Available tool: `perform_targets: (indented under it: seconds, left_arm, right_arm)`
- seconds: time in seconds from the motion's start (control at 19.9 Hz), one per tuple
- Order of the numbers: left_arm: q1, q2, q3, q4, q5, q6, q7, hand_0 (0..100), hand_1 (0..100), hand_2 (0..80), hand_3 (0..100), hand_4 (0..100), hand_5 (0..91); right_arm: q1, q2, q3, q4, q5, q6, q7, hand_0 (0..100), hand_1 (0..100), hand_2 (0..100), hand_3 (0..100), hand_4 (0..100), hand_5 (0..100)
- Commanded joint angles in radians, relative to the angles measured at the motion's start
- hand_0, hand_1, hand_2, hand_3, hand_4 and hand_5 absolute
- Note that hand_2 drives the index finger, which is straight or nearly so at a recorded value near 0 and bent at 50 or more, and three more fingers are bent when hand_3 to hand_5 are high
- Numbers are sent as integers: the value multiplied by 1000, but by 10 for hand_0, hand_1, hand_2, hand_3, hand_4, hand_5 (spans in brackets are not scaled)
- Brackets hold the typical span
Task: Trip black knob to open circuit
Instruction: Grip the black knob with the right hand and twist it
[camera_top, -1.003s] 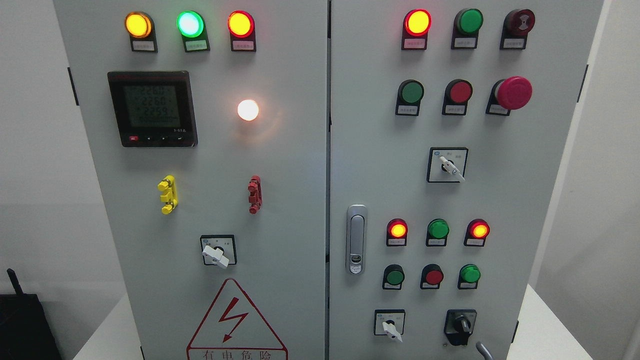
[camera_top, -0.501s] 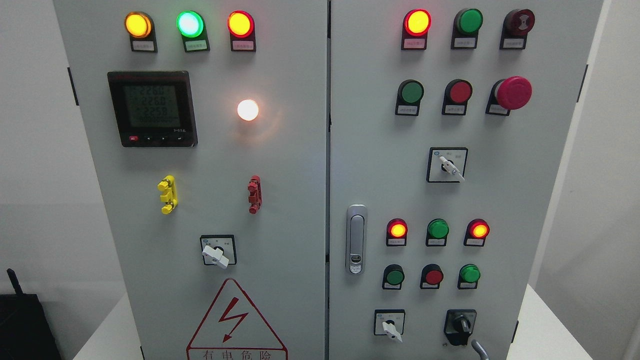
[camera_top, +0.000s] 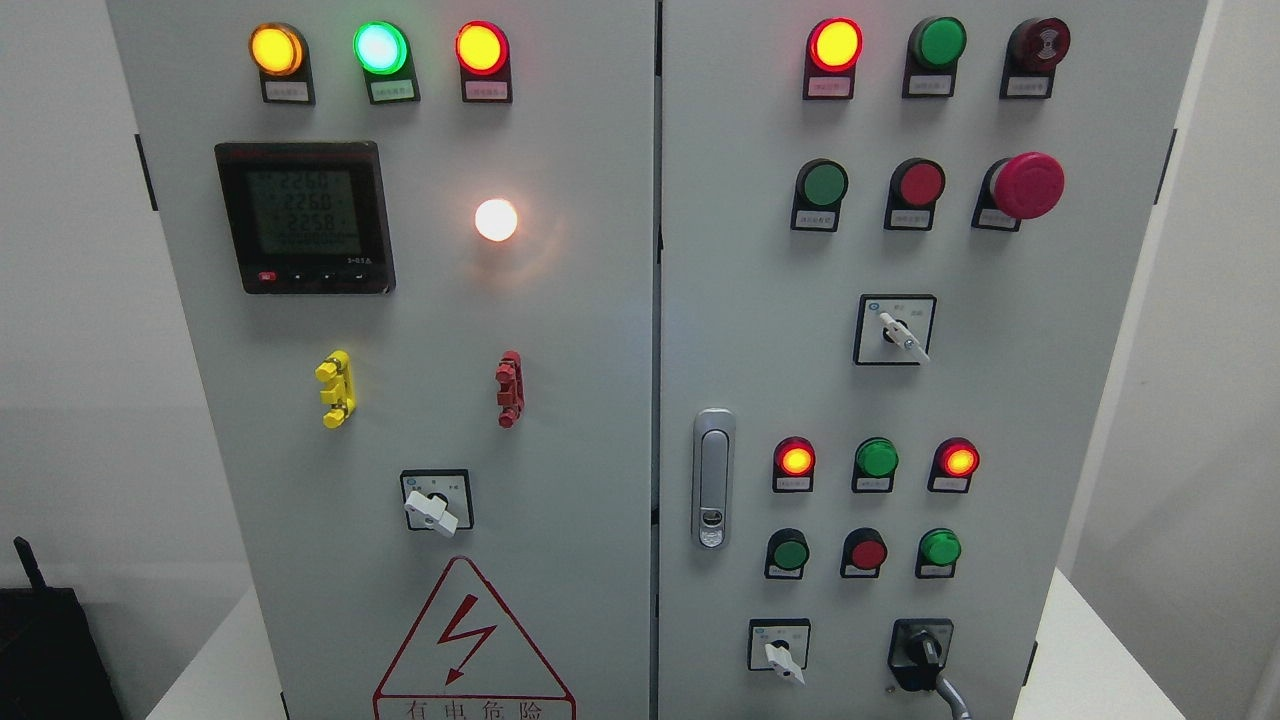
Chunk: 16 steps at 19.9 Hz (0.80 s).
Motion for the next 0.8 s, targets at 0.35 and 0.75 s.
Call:
perform_targets:
  seconds: [0.35,0.75]
  left_arm:
    - [0,0,1,1,2,1,0,120,389,0,0,0,0]
    - [0,0,1,1,2,1,0,120,389,0,0,0,0]
  right_arm:
    - [-13,1,14,-18,-3,-5,7,702,783,0,1000,1000,985]
    - [-14,3,27,-20,-1,-5,7,702,783,0,1000,1000,985]
